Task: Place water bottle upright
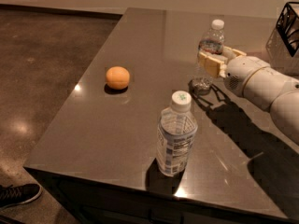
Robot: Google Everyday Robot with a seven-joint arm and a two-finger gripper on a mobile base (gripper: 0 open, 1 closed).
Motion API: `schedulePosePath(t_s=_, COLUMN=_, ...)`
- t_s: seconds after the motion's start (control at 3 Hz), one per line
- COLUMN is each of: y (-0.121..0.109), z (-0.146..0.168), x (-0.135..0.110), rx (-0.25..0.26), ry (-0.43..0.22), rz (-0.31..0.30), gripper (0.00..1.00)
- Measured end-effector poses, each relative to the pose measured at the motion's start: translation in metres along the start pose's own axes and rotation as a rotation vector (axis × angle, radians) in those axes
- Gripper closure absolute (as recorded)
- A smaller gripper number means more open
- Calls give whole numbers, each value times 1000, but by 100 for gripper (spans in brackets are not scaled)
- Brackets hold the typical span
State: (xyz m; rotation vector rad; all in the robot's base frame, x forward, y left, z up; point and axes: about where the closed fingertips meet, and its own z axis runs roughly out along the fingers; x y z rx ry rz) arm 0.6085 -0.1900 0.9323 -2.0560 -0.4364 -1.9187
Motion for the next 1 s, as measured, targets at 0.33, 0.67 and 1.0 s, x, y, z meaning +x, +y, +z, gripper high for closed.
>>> schedulePosePath(t_s=0.33, y=-1, z=1, x=-3, rx=-1, ry=1, rz=-3, gripper=5)
schedulePosePath(t_s=0.67, y=-2, z=2, x=-2, rx=0, ry=1, rz=-3, gripper=0)
schedulePosePath(t_s=1.0, y=-2, z=2, x=-2, rx=0, ry=1, rz=-4, gripper=0)
